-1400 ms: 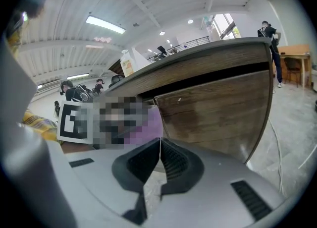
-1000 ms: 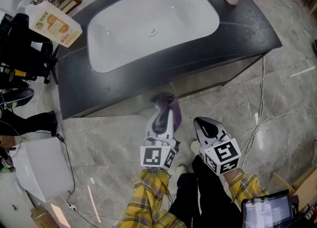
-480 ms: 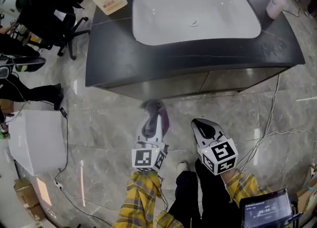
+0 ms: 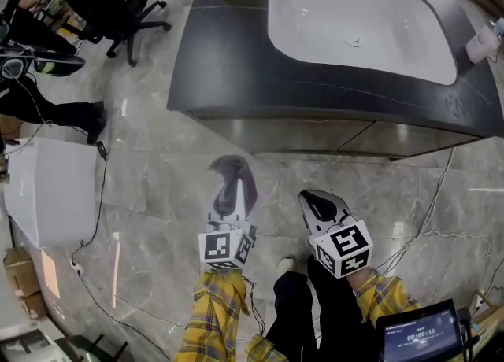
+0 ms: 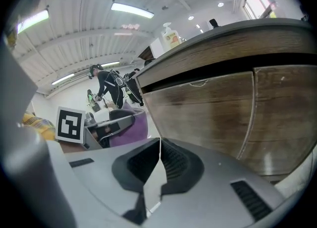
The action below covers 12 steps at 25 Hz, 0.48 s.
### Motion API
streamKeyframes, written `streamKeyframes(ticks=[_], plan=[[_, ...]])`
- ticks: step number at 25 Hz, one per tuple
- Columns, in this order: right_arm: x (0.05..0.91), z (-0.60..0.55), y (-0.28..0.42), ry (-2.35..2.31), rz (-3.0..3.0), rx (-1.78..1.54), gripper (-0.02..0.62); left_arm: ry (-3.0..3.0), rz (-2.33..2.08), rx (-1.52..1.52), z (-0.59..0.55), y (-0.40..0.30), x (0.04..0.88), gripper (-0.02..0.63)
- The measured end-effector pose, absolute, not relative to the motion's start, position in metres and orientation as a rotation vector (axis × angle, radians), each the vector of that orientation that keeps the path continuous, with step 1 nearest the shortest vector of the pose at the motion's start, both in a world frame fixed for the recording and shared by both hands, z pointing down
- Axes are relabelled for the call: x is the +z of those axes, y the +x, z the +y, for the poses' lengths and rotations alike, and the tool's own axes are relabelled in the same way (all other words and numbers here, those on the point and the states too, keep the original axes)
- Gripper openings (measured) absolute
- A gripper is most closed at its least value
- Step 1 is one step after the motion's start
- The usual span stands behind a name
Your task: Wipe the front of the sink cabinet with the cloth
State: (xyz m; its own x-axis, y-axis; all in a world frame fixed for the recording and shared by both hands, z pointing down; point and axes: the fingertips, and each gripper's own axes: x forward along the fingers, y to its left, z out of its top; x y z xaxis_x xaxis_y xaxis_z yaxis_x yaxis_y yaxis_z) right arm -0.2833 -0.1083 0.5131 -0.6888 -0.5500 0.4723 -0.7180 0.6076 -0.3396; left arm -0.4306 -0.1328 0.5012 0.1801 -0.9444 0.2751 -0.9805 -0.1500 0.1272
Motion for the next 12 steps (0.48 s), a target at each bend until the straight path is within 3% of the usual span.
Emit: streamKeyframes(ticks=[12], plan=[[0.530,-0.133,-0.289,0.978,-2.554,0.684,0.006,2.143,-1.930,0.102,-0.188,-0.458,0.529,0.049]])
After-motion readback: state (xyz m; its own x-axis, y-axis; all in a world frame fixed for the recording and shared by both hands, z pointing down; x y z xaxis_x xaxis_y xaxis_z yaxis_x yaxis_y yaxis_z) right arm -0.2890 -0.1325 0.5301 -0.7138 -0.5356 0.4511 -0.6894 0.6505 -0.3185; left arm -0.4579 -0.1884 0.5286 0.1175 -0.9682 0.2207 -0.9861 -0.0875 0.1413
